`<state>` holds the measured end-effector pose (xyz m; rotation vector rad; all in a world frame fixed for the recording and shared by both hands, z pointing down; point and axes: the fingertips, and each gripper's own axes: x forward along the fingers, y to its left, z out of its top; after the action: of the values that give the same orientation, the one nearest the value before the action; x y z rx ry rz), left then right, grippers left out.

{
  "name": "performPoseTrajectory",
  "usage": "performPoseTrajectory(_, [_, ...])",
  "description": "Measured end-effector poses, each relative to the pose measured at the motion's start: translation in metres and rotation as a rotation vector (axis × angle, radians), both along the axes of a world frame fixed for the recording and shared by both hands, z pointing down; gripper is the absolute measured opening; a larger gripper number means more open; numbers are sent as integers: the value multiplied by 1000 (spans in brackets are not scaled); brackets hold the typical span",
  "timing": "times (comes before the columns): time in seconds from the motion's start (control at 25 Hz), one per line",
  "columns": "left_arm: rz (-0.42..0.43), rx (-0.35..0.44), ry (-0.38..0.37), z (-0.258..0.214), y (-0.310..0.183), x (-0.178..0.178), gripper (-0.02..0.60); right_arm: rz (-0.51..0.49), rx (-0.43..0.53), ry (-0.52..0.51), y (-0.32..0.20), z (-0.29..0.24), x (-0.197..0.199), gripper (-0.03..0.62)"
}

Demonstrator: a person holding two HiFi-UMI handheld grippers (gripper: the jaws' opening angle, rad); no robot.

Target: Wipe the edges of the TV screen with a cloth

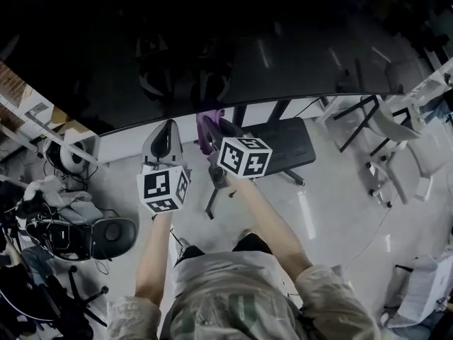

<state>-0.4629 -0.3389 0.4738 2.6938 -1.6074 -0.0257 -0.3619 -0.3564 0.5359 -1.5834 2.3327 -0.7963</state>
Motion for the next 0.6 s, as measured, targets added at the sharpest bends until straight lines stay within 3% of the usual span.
performPoseTrajectory(0.36, [68,5,49,9,21,151,15,56,-7,39,8,-3,156,61])
performPoseTrajectory(0.6, [86,-24,51,30,33,199,15,56,-14,44,21,1,204,61])
